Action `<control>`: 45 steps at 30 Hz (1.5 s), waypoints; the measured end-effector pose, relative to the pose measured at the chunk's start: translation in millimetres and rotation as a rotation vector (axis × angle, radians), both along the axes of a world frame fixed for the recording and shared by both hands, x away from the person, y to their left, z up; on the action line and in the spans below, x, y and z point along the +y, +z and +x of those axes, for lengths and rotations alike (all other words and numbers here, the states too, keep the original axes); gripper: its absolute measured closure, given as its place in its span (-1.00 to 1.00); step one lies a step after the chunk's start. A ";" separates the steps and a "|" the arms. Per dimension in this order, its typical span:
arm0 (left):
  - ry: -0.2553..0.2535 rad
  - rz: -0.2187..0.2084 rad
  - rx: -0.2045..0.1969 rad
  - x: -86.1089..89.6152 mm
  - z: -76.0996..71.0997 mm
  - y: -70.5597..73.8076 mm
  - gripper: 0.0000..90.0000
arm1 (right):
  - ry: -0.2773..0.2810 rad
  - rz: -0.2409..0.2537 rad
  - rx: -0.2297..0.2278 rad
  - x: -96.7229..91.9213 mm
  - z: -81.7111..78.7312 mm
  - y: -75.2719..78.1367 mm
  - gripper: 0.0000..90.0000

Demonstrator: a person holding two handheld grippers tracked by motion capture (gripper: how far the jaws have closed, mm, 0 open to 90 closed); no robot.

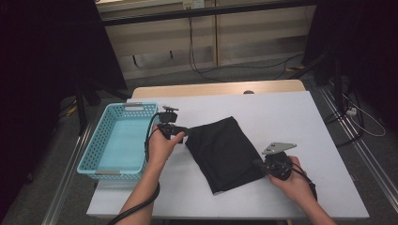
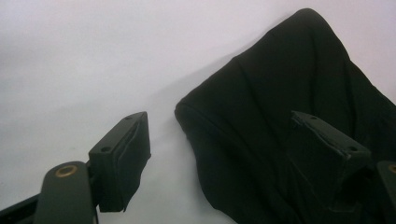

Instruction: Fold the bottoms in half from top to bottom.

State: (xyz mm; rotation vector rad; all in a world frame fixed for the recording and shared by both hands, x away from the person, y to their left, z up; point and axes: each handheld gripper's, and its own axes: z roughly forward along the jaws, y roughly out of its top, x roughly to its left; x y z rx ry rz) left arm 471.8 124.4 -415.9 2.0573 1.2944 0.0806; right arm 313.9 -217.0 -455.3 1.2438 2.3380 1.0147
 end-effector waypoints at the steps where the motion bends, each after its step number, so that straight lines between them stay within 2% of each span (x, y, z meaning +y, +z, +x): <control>1: -0.004 0.001 0.001 -0.2 -1.1 -0.3 -0.51 | -0.007 0.012 -0.007 -1.4 0.0 1.6 1.00; 7: -0.002 0.003 0.003 -1.1 -3.7 -4.2 -0.51 | -0.049 0.042 -0.047 -13.6 2.0 11.7 1.00; 10: -0.005 0.001 0.007 -1.9 -4.4 -7.0 -0.51 | -0.067 0.034 -0.028 -17.0 3.2 7.2 0.99; 12: -0.004 0.000 0.008 -2.2 -4.6 -9.2 -0.51 | -0.078 0.017 -0.017 -17.3 3.6 3.1 0.83; 14: 0.004 0.003 0.005 -1.9 -4.4 -11.0 -0.51 | -0.100 0.002 -0.003 -18.1 3.7 0.8 0.55; 17: 0.016 -0.009 0.004 -0.9 -4.1 -12.0 -0.51 | -0.115 0.015 -0.001 -19.7 1.5 0.1 0.29; 19: 0.016 -0.004 0.007 -1.2 -4.7 -12.1 -0.49 | -0.123 0.017 0.009 -20.3 -0.3 -0.3 0.23; 23: 0.015 -0.004 0.009 -1.6 -4.9 -12.1 -0.49 | -0.124 0.016 0.020 -21.5 -2.1 -2.1 0.28; 25: 0.020 -0.002 0.006 -2.0 -4.3 -12.3 -0.49 | -0.126 0.015 0.025 -21.7 -2.6 -1.5 0.49; 29: 0.051 -0.006 -0.002 -1.6 -1.9 -12.9 -0.46 | -0.093 0.051 0.041 -20.5 -4.2 -2.4 0.93; 32: 0.058 0.018 0.007 -3.2 -1.2 -18.4 -0.38 | -0.080 0.048 0.045 -19.3 -4.5 -1.3 0.97; 41: 0.037 -0.002 0.039 -9.6 -5.7 -26.7 -0.16 | -0.080 0.063 0.055 -23.2 -9.5 1.2 0.99; 45: 0.023 -0.006 0.060 -12.3 -7.2 -27.5 0.04 | -0.094 0.073 0.067 -24.1 -12.7 1.9 0.99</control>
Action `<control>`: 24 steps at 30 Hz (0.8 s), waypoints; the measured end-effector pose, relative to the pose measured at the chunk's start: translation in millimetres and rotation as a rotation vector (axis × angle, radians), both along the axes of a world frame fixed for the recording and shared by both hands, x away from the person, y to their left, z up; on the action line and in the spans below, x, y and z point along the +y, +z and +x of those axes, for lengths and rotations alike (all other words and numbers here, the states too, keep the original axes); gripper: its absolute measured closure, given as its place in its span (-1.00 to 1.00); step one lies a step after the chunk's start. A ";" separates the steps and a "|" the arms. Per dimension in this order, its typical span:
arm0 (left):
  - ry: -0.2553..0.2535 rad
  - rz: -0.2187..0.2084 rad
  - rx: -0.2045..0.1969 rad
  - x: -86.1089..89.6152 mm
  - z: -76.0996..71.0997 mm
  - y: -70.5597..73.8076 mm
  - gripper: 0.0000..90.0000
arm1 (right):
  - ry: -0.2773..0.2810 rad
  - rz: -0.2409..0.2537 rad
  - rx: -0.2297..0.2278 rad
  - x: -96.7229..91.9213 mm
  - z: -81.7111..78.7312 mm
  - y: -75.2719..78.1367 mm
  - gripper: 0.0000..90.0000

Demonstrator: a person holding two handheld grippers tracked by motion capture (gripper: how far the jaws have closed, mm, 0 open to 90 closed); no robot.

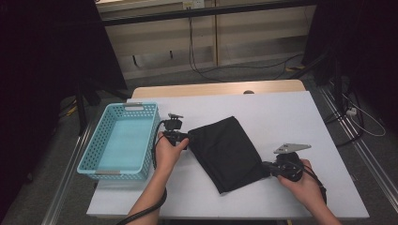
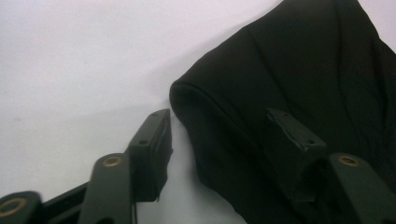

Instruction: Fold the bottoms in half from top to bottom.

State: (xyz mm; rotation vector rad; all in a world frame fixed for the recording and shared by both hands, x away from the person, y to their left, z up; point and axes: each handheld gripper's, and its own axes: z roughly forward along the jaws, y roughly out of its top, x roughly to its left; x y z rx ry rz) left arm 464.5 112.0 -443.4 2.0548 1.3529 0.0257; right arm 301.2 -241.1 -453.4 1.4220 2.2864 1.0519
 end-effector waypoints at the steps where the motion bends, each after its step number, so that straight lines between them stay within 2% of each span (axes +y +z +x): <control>1: 0.002 -0.001 0.000 -0.1 -0.2 0.0 0.07 | -0.004 0.004 0.000 -0.6 -1.5 0.5 0.99; 6: -0.013 0.002 -0.013 -2.7 -1.5 -0.5 0.06 | 0.014 0.010 0.008 -2.5 -12.4 2.2 0.99; 10: -0.024 0.001 -0.019 -3.5 -2.4 -0.5 -0.02 | 0.039 -0.020 -0.004 0.1 -19.5 4.9 0.98; 11: -0.024 0.000 -0.018 -3.5 -2.3 -0.3 -0.05 | 0.046 -0.028 -0.010 1.4 -20.3 6.0 0.98; 13: -0.023 0.005 -0.023 -3.8 -2.3 0.4 -0.13 | 0.042 -0.045 -0.045 4.1 -20.3 9.1 0.84; 16: -0.030 0.016 -0.043 -3.1 -1.9 3.7 -0.28 | -0.001 -0.038 -0.085 6.1 -16.3 15.0 0.57; 19: -0.030 0.028 -0.061 -2.0 -1.9 7.5 -0.35 | 0.003 -0.015 -0.103 10.7 -8.5 17.9 0.52; 22: -0.032 0.042 -0.066 -1.4 -2.9 9.7 -0.39 | 0.002 -0.020 -0.099 19.0 2.0 15.0 0.34; 24: -0.037 0.050 -0.070 -0.7 -3.4 10.3 -0.42 | 0.005 -0.024 -0.086 22.9 7.6 11.1 0.34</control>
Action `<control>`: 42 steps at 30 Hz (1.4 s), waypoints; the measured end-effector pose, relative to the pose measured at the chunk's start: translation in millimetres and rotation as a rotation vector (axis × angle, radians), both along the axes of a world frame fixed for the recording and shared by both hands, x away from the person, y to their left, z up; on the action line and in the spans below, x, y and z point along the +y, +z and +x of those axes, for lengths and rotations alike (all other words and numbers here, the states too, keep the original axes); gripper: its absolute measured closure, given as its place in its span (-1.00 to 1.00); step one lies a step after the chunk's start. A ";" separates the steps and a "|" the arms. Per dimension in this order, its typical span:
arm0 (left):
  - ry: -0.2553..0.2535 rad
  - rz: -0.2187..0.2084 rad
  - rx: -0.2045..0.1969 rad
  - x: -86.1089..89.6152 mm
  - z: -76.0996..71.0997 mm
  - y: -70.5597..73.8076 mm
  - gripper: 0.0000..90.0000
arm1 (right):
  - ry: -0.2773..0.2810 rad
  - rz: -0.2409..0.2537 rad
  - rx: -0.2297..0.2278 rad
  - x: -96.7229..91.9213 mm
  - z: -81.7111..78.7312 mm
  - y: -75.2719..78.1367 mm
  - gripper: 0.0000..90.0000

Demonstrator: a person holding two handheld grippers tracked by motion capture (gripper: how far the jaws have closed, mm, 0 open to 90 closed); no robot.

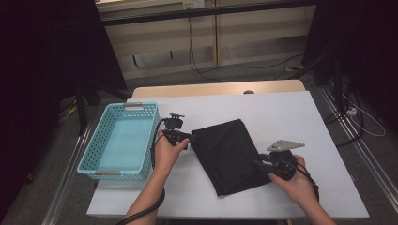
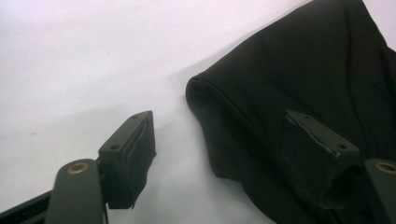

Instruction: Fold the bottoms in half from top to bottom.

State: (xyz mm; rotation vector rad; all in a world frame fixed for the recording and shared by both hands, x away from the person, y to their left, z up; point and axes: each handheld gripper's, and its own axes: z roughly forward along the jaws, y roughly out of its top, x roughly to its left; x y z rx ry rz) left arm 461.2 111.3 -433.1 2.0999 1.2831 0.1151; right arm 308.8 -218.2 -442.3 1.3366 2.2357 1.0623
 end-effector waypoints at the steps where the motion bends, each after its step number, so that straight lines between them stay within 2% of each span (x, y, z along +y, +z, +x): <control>1: -0.001 0.003 0.000 0.2 -0.2 -0.1 -0.43 | 0.003 -0.002 0.010 1.4 1.6 -1.9 0.33; 3: -0.007 0.021 -0.007 1.2 -0.3 -0.7 -0.45 | 0.009 -0.023 0.028 2.7 3.6 -6.5 0.37; 5: -0.002 0.028 -0.011 2.7 -0.3 -1.1 -0.48 | 0.014 -0.017 0.048 2.2 4.0 -8.6 0.48; 6: 0.002 0.026 -0.011 3.4 -0.2 -1.1 -0.49 | 0.008 -0.013 0.056 2.1 4.3 -9.6 0.57; 7: 0.004 0.023 -0.010 4.0 -0.1 -1.1 -0.49 | 0.013 -0.004 0.061 2.4 4.0 -9.9 0.79; 8: 0.005 0.026 -0.012 4.6 0.0 -0.8 -0.50 | 0.031 0.007 0.060 3.2 3.4 -9.3 0.81; 10: 0.003 0.026 -0.011 5.3 0.3 0.0 -0.50 | 0.029 -0.004 0.057 5.4 2.0 -7.7 0.84; 14: 0.000 0.020 -0.013 4.4 0.5 1.7 -0.51 | 0.019 0.020 0.055 3.3 -1.7 -1.9 0.85; 17: -0.012 0.019 -0.015 2.4 -0.5 2.4 -0.52 | 0.016 0.052 0.036 -1.0 -9.8 6.8 0.85; 19: -0.017 0.016 -0.016 0.7 -1.0 2.0 -0.52 | 0.010 0.056 0.030 -4.6 -15.8 10.4 0.85; 21: -0.018 0.015 -0.015 -0.3 -0.5 1.3 -0.52 | -0.008 0.033 0.038 -8.5 -19.6 9.1 0.85; 24: -0.019 0.019 -0.014 -1.2 -0.3 0.9 -0.52 | -0.026 0.014 0.078 -13.1 -21.7 0.7 0.84; 27: -0.023 0.022 -0.012 -1.6 -0.2 1.3 -0.52 | -0.027 -0.003 0.069 -14.4 -23.0 -3.4 0.75; 30: -0.024 0.023 -0.012 -1.2 0.4 2.5 -0.53 | -0.022 -0.028 0.037 -12.4 -22.0 -3.2 0.30; 33: -0.024 0.026 -0.010 -1.2 0.8 3.2 -0.53 | -0.063 -0.026 0.016 -14.0 -18.6 -4.0 -0.02; 36: -0.024 0.026 -0.010 -1.7 1.1 3.7 -0.55 | -0.083 -0.020 0.035 -16.1 -14.1 -8.5 -0.07; 39: -0.034 0.026 -0.007 -2.6 1.3 3.8 -0.56 | -0.075 -0.011 0.062 -15.2 -12.9 -14.9 -0.13; 42: -0.040 0.029 -0.004 -4.2 1.2 2.9 -0.56 | -0.089 -0.007 0.049 -13.0 -15.4 -16.4 -0.12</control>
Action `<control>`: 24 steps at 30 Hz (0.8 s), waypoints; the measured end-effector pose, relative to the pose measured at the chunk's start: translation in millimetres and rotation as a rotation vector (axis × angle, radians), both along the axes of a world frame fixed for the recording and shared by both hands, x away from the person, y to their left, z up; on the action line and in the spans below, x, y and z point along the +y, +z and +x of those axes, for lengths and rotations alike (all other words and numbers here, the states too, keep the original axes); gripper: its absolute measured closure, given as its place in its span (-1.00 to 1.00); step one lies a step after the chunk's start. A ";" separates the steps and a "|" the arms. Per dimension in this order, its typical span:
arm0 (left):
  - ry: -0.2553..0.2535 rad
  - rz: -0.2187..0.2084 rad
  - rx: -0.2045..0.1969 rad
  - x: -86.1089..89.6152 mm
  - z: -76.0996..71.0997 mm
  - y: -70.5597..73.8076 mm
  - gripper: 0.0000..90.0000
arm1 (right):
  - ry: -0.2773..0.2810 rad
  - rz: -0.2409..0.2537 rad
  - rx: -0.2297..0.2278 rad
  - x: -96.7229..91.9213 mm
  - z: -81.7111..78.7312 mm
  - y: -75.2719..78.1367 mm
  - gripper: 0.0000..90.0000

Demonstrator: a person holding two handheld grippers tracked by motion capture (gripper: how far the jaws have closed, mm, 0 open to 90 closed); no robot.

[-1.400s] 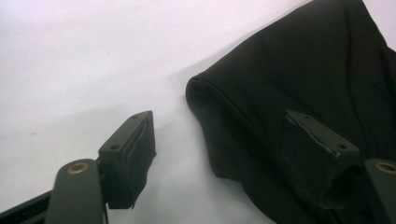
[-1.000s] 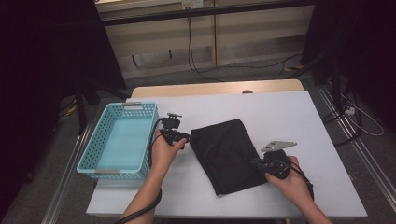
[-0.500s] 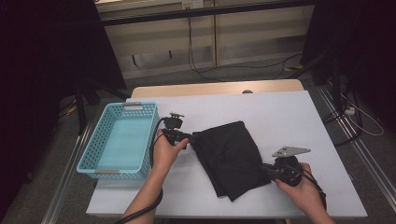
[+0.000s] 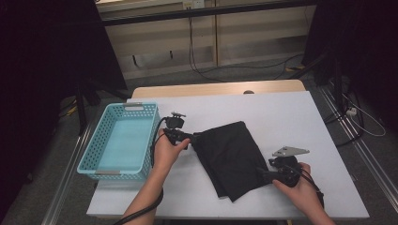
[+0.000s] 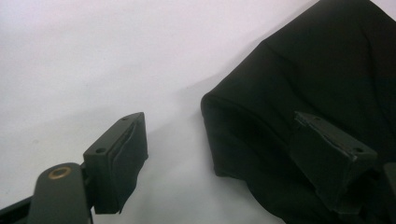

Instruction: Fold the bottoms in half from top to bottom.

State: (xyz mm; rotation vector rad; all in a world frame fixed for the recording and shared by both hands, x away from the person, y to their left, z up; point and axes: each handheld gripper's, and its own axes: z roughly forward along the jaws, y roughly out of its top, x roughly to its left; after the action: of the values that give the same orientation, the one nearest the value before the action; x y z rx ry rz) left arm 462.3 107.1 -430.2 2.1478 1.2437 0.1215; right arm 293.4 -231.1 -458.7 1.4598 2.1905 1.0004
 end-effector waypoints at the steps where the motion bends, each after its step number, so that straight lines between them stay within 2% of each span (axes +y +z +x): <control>1: 0.001 -0.001 0.002 -0.8 -0.1 -0.3 -0.56 | -0.011 0.001 -0.001 0.8 -0.8 -0.6 -0.11; 5: -0.004 -0.005 0.006 -2.4 -0.6 -0.8 -0.56 | -0.004 -0.014 -0.003 3.0 -1.8 -0.7 -0.11; 9: -0.003 -0.003 0.005 -2.1 -0.8 0.6 -0.56 | -0.009 -0.001 -0.009 3.4 -3.3 -1.4 -0.06; 13: 0.003 -0.006 -0.002 -1.1 -0.6 3.3 -0.56 | -0.017 0.005 -0.002 8.3 -4.7 -0.7 0.16; 16: 0.003 -0.004 -0.006 -0.7 -0.3 5.0 -0.56 | -0.025 0.012 0.005 11.3 -5.3 -0.5 0.25; 24: 0.000 -0.007 -0.006 -3.3 0.8 5.9 -0.58 | -0.030 0.062 0.019 11.7 -4.1 -1.4 0.55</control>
State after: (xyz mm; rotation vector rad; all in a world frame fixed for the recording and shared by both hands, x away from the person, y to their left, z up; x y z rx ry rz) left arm 463.1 103.8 -424.2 2.1397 1.2389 0.1238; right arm 289.3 -219.4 -460.1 1.5307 2.1627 1.0568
